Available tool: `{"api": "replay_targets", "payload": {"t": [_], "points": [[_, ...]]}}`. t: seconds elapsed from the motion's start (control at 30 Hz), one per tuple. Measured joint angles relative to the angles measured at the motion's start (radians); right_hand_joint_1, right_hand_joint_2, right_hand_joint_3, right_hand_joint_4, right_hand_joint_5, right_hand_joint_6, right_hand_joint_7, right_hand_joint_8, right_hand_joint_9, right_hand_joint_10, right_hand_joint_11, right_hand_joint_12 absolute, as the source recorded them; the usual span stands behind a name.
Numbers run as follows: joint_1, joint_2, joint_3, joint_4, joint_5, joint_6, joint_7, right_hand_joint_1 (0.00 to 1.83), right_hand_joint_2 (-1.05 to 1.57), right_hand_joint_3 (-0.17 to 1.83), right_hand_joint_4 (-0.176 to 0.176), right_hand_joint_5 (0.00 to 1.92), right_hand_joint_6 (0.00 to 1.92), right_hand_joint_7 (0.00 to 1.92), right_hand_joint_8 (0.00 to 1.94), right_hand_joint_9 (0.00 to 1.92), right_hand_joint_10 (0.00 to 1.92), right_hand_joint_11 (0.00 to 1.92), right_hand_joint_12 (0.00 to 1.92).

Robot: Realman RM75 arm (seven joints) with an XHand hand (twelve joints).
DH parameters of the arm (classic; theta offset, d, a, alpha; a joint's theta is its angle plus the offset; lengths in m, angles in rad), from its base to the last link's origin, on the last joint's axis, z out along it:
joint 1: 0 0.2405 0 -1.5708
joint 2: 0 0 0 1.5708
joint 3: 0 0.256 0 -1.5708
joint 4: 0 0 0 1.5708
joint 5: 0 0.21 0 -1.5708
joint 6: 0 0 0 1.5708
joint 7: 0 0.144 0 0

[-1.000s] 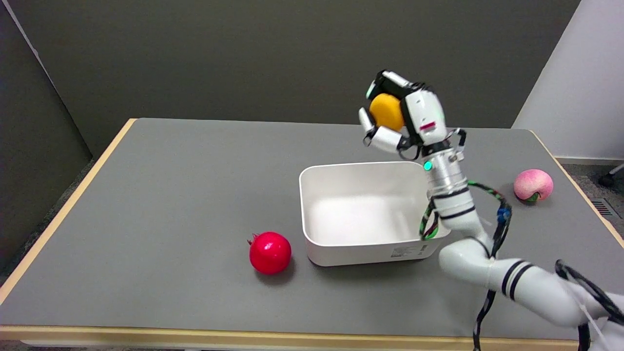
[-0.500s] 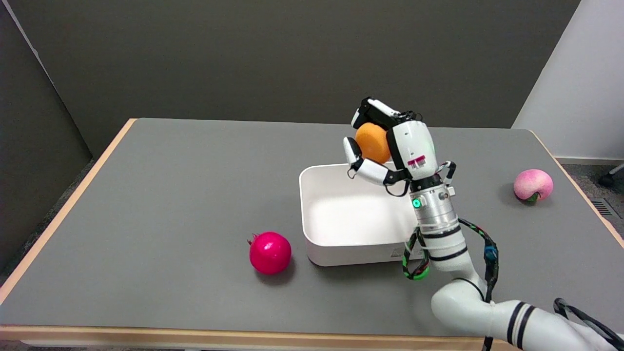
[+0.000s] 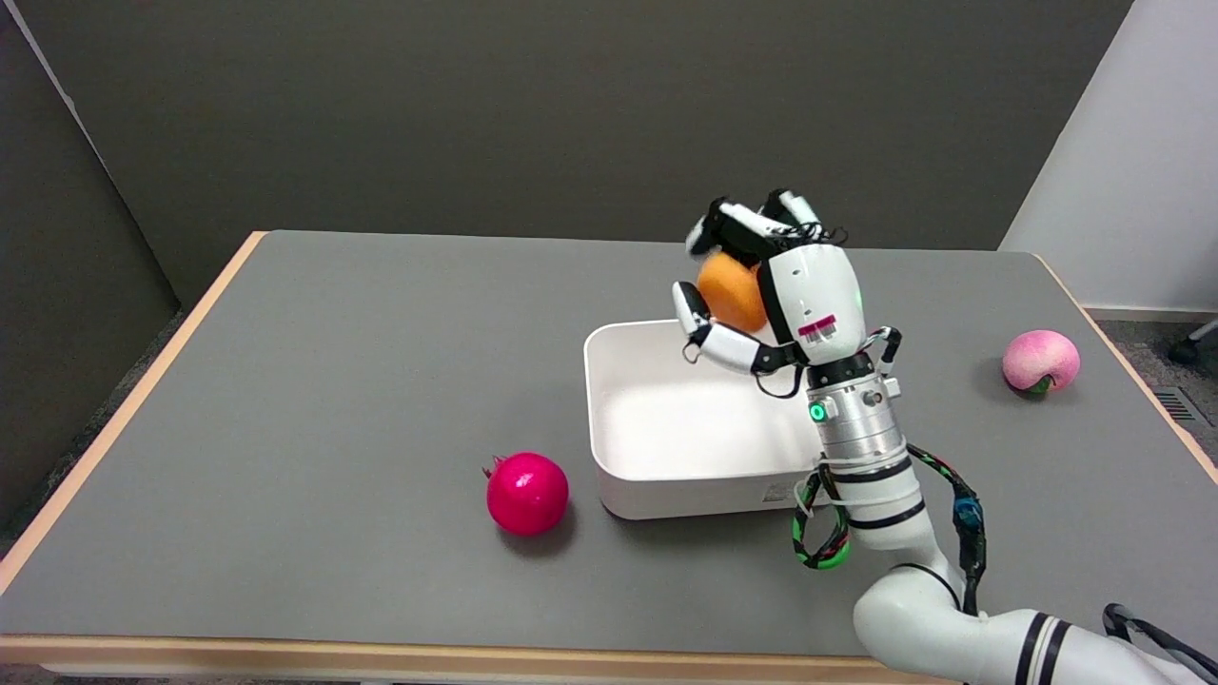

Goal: Place the yellow duck into the white box.

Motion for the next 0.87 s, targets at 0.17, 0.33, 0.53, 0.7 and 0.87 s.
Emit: {"api": "replay_targets", "payload": {"t": [0.17,0.33,0.53,0.7,0.87], "points": [[-0.010,0.003,0.013,0.021,0.044,-0.041,-0.041,0.45,0.59,0.76,0.015,0.00,0.25,0.00,0.00,0.00,0.00,0.00,0.13],[-0.013,0.005,0.030,0.031,0.082,-0.078,-0.064,0.43,0.56,0.87,0.023,0.05,0.13,0.00,0.00,0.00,0.00,0.00,0.01],[-0.013,0.007,0.048,0.035,0.113,-0.098,-0.083,0.41,0.55,0.87,0.030,0.04,0.18,0.00,0.01,0.00,0.00,0.00,0.00],[-0.013,0.011,0.063,0.026,0.117,-0.049,-0.093,0.32,0.60,0.93,0.032,0.04,0.33,0.03,0.11,0.00,0.10,0.00,0.14],[-0.019,0.029,0.072,0.001,0.103,0.086,-0.087,0.31,0.69,0.85,-0.002,0.03,0.25,0.00,0.02,0.00,0.01,0.00,0.00]]}}
